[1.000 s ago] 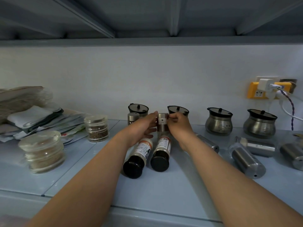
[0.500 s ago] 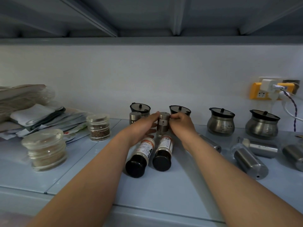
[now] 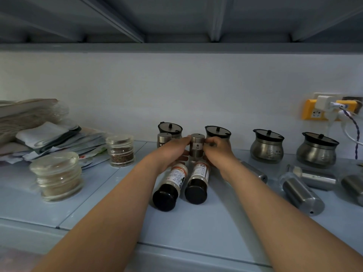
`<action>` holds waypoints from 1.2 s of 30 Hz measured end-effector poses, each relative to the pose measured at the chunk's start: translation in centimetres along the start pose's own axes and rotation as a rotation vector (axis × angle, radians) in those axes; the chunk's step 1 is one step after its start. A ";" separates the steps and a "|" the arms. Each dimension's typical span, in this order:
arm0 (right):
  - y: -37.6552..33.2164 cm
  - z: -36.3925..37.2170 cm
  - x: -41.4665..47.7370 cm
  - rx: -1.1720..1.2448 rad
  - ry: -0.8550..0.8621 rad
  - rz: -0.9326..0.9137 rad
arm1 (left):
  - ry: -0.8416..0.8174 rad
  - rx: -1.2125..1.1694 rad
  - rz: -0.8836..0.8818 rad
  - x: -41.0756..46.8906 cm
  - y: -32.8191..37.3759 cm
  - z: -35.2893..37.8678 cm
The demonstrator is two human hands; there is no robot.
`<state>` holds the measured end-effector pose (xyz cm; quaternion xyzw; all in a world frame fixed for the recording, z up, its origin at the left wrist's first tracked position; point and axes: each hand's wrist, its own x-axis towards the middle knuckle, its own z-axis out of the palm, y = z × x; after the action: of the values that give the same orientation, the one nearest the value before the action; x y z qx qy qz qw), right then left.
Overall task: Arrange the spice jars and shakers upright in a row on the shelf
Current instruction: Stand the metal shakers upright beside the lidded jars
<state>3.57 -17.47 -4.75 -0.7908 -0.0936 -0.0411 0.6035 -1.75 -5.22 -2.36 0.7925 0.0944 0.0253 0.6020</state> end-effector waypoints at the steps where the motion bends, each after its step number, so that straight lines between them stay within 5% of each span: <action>1: 0.0 0.0 0.0 0.001 0.000 0.001 | 0.000 0.001 -0.002 0.0 0.0 0.0; 36: -0.8 -0.3 -1.1 -0.060 0.011 -0.045 | -0.009 -0.023 -0.013 -0.3 0.0 -0.1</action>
<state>2.38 -17.65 -4.12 -0.8059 -0.1067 -0.0617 0.5790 -2.09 -5.15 -2.27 0.7850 0.0966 0.0188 0.6117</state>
